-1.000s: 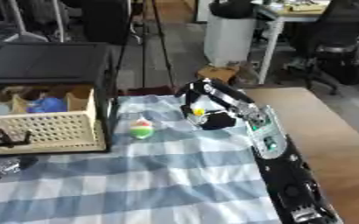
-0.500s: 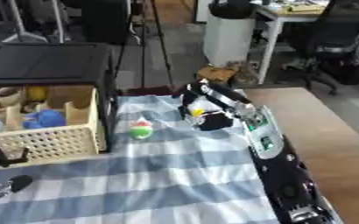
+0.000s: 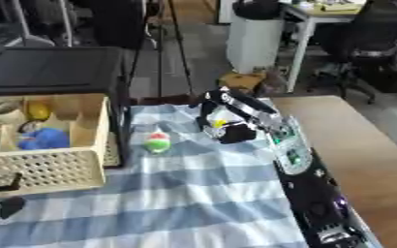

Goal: Pick up objects from table and place into drawer.

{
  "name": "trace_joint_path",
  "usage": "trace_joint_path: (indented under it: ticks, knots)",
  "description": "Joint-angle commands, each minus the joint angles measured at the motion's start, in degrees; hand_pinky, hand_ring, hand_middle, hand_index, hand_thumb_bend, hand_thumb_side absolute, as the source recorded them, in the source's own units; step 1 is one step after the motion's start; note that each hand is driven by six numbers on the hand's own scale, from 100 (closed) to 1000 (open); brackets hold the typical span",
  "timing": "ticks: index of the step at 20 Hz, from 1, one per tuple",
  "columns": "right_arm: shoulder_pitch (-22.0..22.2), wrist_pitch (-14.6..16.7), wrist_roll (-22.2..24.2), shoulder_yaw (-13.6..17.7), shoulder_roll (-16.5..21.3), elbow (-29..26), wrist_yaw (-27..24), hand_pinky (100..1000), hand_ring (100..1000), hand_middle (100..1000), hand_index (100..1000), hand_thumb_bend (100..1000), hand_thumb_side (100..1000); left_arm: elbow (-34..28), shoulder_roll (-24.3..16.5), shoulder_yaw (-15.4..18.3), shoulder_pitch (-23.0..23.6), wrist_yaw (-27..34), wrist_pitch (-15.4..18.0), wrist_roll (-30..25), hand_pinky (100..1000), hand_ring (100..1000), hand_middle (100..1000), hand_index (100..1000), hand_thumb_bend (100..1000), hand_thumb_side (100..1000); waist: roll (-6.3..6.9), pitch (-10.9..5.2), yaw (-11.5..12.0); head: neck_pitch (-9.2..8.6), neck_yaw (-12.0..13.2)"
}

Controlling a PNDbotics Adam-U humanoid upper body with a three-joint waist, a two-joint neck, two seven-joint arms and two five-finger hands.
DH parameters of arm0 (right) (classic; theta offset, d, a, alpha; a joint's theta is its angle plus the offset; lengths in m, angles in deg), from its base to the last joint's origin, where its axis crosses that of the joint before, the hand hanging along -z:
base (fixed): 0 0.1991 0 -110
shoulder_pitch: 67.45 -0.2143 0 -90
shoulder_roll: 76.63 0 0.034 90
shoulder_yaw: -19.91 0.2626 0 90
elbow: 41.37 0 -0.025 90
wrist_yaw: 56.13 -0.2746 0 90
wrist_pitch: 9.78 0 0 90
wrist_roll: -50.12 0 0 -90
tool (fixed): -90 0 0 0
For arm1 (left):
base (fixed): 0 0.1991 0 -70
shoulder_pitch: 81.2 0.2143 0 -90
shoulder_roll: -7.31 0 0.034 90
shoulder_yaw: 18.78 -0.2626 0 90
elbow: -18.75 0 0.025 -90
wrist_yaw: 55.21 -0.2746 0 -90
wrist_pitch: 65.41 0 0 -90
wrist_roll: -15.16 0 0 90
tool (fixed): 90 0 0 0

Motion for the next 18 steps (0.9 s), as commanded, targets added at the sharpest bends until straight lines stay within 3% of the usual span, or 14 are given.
trace_joint_path:
  ticks: [1,5,10,14,18]
  knots:
    - [-0.8,0.2,0.0,0.6,1.6,-0.9,-0.1,677,624,495,782,100,295,-1.3,-1.0,1.1,0.0,0.8,0.0,1.1,151,100,100,664,537,1000,0.00,-0.61,0.1,-0.08,-0.1]
    - [-0.9,0.3,-0.1,0.6,1.5,-0.8,0.0,677,624,495,782,100,294,-1.3,-0.7,1.2,0.7,1.0,-0.1,1.0,170,100,100,705,515,1000,-0.15,-0.55,0.2,-0.10,-0.2]
    - [-1.1,0.3,-0.2,0.7,1.7,-0.4,0.1,677,624,495,783,100,286,-1.3,0.0,1.9,0.1,3.5,0.1,4.7,164,100,100,666,463,1000,-0.36,-0.47,0.3,-0.06,-0.4]
    - [-2.0,0.1,-0.8,1.2,2.3,1.1,0.6,675,622,494,783,100,285,-1.3,0.6,2.8,-0.9,12.1,0.4,11.4,168,100,100,637,349,1000,-0.44,-0.46,0.5,0.00,-0.9]
    - [-4.0,-1.0,-1.9,2.3,3.5,4.8,0.9,670,617,491,782,100,290,-1.3,0.8,3.9,-1.9,21.7,1.6,16.3,163,100,100,618,352,1000,-0.45,-0.52,1.2,-0.07,-1.5]
